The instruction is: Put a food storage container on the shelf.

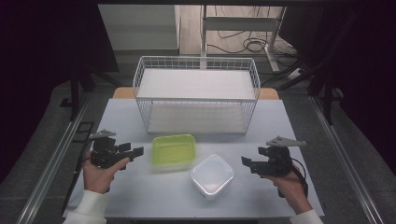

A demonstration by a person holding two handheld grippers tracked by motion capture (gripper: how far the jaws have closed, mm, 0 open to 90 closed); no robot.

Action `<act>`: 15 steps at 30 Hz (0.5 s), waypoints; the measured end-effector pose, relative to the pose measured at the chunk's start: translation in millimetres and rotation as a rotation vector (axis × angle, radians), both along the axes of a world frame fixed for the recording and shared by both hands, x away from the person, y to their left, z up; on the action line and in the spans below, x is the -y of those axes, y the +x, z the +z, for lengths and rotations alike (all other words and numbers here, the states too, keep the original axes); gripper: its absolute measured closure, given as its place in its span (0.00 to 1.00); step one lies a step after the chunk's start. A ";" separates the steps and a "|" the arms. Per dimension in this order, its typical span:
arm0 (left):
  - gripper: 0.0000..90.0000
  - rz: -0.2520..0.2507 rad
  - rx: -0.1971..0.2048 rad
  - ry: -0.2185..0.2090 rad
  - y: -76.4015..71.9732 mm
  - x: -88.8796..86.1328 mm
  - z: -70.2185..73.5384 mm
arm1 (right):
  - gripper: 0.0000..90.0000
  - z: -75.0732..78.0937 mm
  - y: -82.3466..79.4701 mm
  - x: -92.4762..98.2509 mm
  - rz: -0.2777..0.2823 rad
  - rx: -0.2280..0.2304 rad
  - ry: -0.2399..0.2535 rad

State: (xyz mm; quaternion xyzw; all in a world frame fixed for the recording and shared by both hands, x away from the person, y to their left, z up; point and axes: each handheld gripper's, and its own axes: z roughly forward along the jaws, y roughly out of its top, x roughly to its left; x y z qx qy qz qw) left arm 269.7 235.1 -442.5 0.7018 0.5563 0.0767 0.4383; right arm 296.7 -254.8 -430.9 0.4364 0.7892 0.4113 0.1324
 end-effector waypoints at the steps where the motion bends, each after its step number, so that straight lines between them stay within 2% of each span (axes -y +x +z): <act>1: 0.38 -0.001 -0.004 -0.002 0.3 0.3 0.0 | 0.22 0.6 2.0 -2.8 0.009 -0.006 0.005; 10: 0.39 -0.005 -0.020 -0.013 2.1 -1.3 1.7 | 0.26 7.7 23.4 -32.8 0.056 -0.067 0.068; 15: 0.42 0.029 -0.014 -0.045 8.3 -4.3 4.9 | 0.29 13.9 38.4 -52.9 0.074 -0.096 0.079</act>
